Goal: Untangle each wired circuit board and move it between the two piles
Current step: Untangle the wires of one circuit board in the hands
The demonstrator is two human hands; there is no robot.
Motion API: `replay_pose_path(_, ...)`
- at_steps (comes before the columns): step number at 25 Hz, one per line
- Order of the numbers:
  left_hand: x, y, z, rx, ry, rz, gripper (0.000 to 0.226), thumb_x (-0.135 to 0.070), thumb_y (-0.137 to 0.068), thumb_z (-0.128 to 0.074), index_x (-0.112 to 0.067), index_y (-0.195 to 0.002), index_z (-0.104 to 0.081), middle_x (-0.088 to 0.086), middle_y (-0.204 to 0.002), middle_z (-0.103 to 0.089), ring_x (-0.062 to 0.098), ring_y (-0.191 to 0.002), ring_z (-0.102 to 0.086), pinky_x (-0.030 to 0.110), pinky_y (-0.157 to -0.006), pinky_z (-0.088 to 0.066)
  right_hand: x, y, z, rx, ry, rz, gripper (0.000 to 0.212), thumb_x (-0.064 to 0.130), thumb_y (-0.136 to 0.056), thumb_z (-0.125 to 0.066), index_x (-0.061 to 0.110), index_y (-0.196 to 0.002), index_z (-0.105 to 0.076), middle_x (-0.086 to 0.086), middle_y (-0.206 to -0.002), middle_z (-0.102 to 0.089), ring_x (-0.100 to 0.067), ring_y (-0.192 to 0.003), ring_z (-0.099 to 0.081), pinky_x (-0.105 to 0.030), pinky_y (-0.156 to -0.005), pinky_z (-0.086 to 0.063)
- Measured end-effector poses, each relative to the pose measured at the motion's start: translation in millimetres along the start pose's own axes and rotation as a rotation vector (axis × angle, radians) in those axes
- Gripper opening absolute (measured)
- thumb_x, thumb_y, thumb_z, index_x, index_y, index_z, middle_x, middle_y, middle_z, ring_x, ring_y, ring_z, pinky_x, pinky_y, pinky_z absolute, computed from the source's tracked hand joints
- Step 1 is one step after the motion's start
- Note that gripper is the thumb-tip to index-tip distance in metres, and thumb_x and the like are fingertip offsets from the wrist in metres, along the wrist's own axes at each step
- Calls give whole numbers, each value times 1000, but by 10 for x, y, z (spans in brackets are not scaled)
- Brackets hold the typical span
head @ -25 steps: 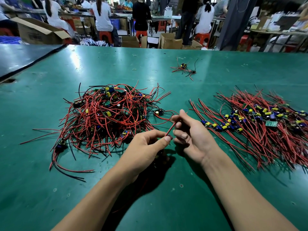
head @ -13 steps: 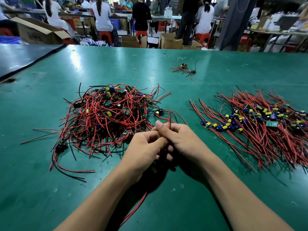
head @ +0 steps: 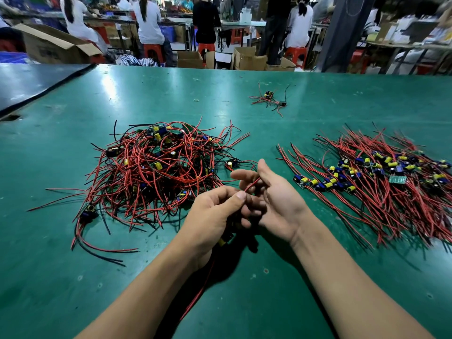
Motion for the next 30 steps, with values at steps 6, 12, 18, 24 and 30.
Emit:
replay_pose_path(6, 20, -8, 89, -64, 106, 39, 14, -5, -95, -54, -2, -95, -68, 7, -58, -57, 13, -45, -54, 21, -44, -49, -64, 54, -76, 124, 207, 96, 36, 51, -84, -66, 17, -81, -77, 1, -53, -49, -10, -41, -46, -23, -44, -41)
replay_pose_path(12, 83, -37, 118, 9, 33, 98, 16, -12, -95, -57, -2, -86, -65, 5, -61, -57, 16, -48, -57, 21, -52, -50, -51, 70, -29, 100, 175, 148, 28, 29, -82, -77, 8, -101, -74, -4, -57, -56, -15, -43, -53, -25, -41, -46)
replay_pose_path(18, 68, -47, 102, 45, 16, 75, 18, -14, -95, -56, -5, -82, -65, 1, -59, -59, 14, -50, -59, 18, -53, -50, 212, 39, 240, -307, 452, 551, 24, 29, -87, -76, 6, -92, -78, 13, -48, -53, 1, -46, -47, -11, -51, -39)
replay_pose_path(24, 62, -47, 64, 71, 26, 77, 17, -14, -95, -56, -5, -84, -65, 1, -60, -58, 13, -50, -58, 18, -53, -50, 310, 80, 296, -481, 633, 666, 34, 44, -92, -69, 17, -72, -76, 8, -58, -62, -11, -56, -55, -23, -57, -42)
replay_pose_path(30, 56, -27, 45, 101, -19, 69, 15, -12, -94, -58, -4, -84, -65, 5, -62, -58, 16, -52, -58, 20, -55, -50, 36, -41, 240, -200, -186, -38, 48, 38, -102, -52, 12, -62, -52, 5, -51, -30, -4, -26, -19, -17, -29, -15)
Point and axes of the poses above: each hand's wrist, its own y-axis away from the middle knuckle, its own z-axis out of the back of the hand, x = y × z, the point moved 6 cm from there along -y, towards the middle knuckle
